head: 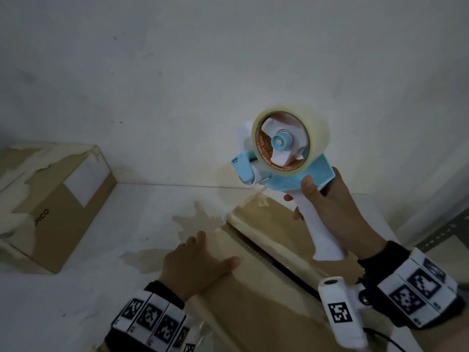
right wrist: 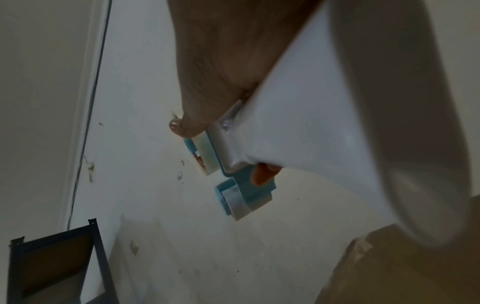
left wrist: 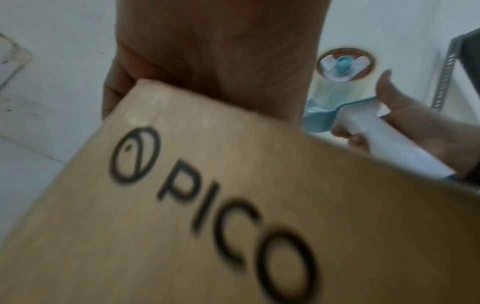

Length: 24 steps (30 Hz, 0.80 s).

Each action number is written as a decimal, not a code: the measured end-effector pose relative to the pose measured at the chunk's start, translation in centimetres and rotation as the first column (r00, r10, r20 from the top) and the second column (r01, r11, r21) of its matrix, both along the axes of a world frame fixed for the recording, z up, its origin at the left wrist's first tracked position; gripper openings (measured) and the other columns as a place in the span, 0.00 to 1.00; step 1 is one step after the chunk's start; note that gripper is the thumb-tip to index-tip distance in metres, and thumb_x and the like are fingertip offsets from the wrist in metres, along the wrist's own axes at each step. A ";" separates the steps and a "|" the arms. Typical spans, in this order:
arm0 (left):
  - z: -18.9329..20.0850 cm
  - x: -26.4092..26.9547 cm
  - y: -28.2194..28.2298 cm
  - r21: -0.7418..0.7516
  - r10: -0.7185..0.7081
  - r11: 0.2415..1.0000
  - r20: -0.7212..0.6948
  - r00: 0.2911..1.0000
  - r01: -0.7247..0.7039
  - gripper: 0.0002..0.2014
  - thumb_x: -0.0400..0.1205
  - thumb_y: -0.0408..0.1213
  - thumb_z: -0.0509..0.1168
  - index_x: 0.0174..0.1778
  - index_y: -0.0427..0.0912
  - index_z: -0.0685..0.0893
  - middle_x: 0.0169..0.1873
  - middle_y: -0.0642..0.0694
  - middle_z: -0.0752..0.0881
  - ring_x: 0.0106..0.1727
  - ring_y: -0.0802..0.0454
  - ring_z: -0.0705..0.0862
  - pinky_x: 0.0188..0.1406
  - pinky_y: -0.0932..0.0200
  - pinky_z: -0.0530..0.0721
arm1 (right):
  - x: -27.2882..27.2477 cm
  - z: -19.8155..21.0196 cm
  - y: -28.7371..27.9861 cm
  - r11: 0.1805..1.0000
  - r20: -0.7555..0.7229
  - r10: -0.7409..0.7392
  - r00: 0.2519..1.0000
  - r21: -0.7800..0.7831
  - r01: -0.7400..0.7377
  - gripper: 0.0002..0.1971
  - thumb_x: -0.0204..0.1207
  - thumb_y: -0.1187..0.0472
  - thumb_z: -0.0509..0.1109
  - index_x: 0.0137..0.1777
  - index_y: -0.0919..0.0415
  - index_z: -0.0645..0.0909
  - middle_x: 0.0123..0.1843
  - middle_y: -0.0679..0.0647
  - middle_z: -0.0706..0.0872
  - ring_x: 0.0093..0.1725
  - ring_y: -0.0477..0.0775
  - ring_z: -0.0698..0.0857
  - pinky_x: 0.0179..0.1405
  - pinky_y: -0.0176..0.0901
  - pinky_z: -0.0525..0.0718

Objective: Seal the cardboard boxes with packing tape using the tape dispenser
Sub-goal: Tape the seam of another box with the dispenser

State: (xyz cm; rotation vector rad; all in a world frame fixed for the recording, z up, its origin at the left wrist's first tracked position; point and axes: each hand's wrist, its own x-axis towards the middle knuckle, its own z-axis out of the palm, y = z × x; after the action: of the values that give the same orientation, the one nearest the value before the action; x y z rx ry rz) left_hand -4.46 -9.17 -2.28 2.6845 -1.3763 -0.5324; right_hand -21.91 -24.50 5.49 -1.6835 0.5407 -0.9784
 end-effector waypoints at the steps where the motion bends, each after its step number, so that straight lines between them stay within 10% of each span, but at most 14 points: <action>1: 0.4 0.0 0.2 0.034 -0.029 0.999 0.007 1.000 0.029 0.42 0.67 0.76 0.52 0.65 0.44 0.65 0.58 0.45 0.79 0.58 0.46 0.81 0.53 0.54 0.77 | 0.2 -0.1 0.2 1.000 -0.005 0.003 1.000 0.008 -0.003 0.54 0.50 0.23 0.69 0.60 0.73 0.70 0.46 0.74 0.83 0.25 0.46 0.84 0.22 0.37 0.81; 6: 3.2 1.6 -0.9 -0.390 -0.158 0.885 0.263 0.952 0.255 0.30 0.81 0.62 0.36 0.62 0.46 0.73 0.49 0.43 0.86 0.45 0.44 0.86 0.42 0.52 0.85 | 1.0 -0.6 1.3 0.997 0.074 0.045 0.996 0.060 -0.050 0.46 0.55 0.28 0.72 0.55 0.71 0.73 0.43 0.77 0.80 0.31 0.56 0.83 0.22 0.42 0.82; 10: 5.0 2.4 -3.4 -0.528 -0.082 0.846 -0.271 0.959 -0.077 0.26 0.85 0.53 0.43 0.50 0.38 0.81 0.44 0.44 0.86 0.47 0.45 0.84 0.54 0.51 0.81 | 1.0 -0.8 2.0 0.991 0.138 0.098 0.986 0.073 -0.108 0.28 0.60 0.32 0.72 0.49 0.54 0.81 0.39 0.64 0.84 0.33 0.53 0.84 0.25 0.43 0.83; 15: 5.2 1.6 -5.0 -0.544 -0.175 0.798 -0.620 0.764 -0.259 0.17 0.85 0.47 0.51 0.36 0.48 0.80 0.33 0.51 0.84 0.31 0.58 0.81 0.26 0.76 0.75 | 0.9 -1.1 2.3 0.994 0.197 0.076 0.977 0.060 -0.090 0.37 0.59 0.32 0.73 0.52 0.65 0.74 0.41 0.66 0.81 0.33 0.52 0.84 0.25 0.43 0.83; 19: 5.5 1.4 -5.3 -0.530 -0.215 0.767 -0.744 0.633 -0.362 0.13 0.84 0.39 0.57 0.35 0.43 0.80 0.32 0.50 0.85 0.26 0.63 0.83 0.26 0.71 0.76 | 0.7 -1.6 2.4 0.996 0.233 0.066 0.970 0.038 -0.077 0.45 0.59 0.33 0.74 0.58 0.75 0.67 0.43 0.71 0.79 0.33 0.51 0.84 0.25 0.42 0.82; 24: 6.4 1.7 -5.5 -0.280 -0.173 0.804 -0.954 0.245 -0.525 0.10 0.83 0.34 0.59 0.37 0.39 0.81 0.30 0.47 0.87 0.29 0.59 0.86 0.28 0.68 0.81 | 0.5 -1.8 3.0 0.995 0.217 0.099 0.971 -0.024 -0.095 0.39 0.63 0.35 0.72 0.55 0.71 0.66 0.43 0.72 0.77 0.31 0.49 0.83 0.27 0.39 0.83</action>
State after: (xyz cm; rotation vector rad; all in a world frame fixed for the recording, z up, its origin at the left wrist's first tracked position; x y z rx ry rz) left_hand -2.78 -14.64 4.07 1.3608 -0.5888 -1.2200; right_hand -21.43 -21.47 3.66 -1.5751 0.3041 -1.0809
